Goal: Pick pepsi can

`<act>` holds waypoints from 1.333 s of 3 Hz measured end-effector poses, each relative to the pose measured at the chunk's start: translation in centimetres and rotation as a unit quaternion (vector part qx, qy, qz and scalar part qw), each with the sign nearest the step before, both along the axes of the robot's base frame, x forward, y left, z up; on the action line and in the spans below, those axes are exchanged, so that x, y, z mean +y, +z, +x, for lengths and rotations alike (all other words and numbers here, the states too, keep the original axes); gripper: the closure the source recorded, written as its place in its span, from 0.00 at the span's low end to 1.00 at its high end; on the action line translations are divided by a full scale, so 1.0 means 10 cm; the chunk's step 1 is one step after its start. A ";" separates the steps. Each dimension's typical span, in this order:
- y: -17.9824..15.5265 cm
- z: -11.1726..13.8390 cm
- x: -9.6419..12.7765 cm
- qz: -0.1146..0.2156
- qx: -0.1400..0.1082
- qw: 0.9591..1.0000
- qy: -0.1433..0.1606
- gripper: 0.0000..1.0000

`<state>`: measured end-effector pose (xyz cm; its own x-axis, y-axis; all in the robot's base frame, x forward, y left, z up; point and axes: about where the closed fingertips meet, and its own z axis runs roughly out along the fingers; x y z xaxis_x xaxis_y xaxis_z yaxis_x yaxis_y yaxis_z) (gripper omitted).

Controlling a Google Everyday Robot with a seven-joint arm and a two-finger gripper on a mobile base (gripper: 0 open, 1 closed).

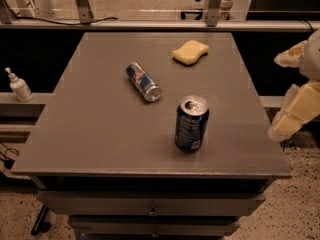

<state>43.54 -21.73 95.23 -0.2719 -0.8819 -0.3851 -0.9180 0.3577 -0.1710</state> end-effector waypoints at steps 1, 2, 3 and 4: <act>-0.29 0.07 0.14 0.116 0.008 0.993 -0.017 0.00; -0.46 0.13 0.33 0.201 0.013 0.979 -0.025 0.00; -0.55 0.14 0.60 0.272 0.000 0.962 -0.018 0.00; -0.63 0.09 0.94 0.323 -0.020 0.946 0.000 0.00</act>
Offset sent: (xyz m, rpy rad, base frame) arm 0.0202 0.0474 -0.0630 0.6133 0.0383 -0.0760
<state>44.42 -12.30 88.91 -0.2461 -0.4580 -0.8542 -0.9153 0.3997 0.0494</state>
